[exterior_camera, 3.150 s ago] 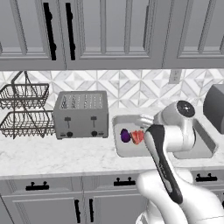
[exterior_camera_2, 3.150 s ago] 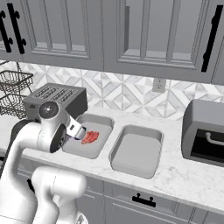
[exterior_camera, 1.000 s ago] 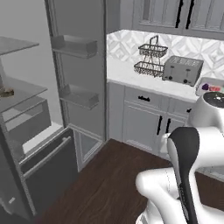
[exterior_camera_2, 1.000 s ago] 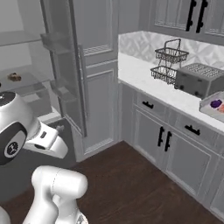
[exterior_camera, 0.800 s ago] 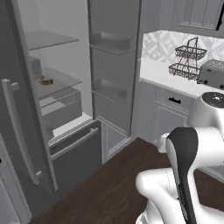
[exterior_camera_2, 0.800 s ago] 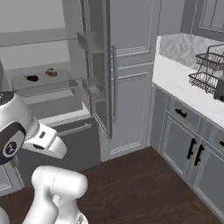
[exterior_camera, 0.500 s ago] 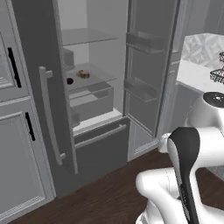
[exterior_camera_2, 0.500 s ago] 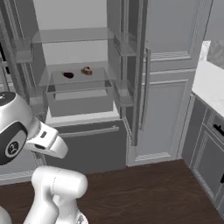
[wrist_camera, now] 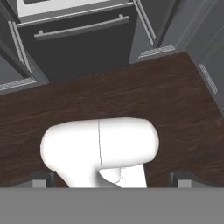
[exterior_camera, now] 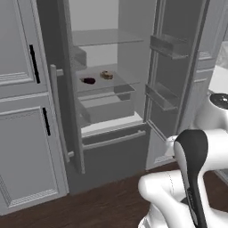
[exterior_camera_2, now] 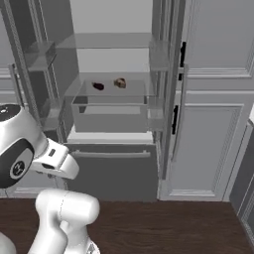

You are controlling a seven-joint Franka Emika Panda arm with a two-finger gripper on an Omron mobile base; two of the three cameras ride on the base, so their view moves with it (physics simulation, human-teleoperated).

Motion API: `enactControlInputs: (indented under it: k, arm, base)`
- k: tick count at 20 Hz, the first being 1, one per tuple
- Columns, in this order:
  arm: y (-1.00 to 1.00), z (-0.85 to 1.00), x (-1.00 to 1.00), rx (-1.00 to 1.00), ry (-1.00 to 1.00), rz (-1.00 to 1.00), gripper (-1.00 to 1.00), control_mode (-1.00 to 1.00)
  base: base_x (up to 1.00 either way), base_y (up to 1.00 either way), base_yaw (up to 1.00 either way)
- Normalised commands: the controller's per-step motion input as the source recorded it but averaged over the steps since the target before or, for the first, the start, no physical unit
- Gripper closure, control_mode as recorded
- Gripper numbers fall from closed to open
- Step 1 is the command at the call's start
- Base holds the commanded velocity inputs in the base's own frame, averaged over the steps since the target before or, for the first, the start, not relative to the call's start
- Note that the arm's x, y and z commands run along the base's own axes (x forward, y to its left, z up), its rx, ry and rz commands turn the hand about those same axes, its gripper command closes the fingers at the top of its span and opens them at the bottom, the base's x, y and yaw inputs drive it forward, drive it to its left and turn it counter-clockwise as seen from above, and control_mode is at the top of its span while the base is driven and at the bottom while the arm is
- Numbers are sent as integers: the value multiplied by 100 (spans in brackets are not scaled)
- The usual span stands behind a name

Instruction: Place one eggplant and one steak in each tupperware on the nearby counter, to pack two identical lunches.

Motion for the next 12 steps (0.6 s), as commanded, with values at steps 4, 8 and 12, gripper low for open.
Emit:
enactControlInputs:
  k: [4, 8, 12]
  arm:
    - [0, 0, 0, 0, 0, 0, -100, 100]
    - [0, 0, 0, 0, 0, 0, -100, 100]
    - [0, 0, 0, 0, 0, 0, -100, 100]
  base:
    - [87, -38, 13]
    - [100, 8, 1]
    - [100, 9, 1]
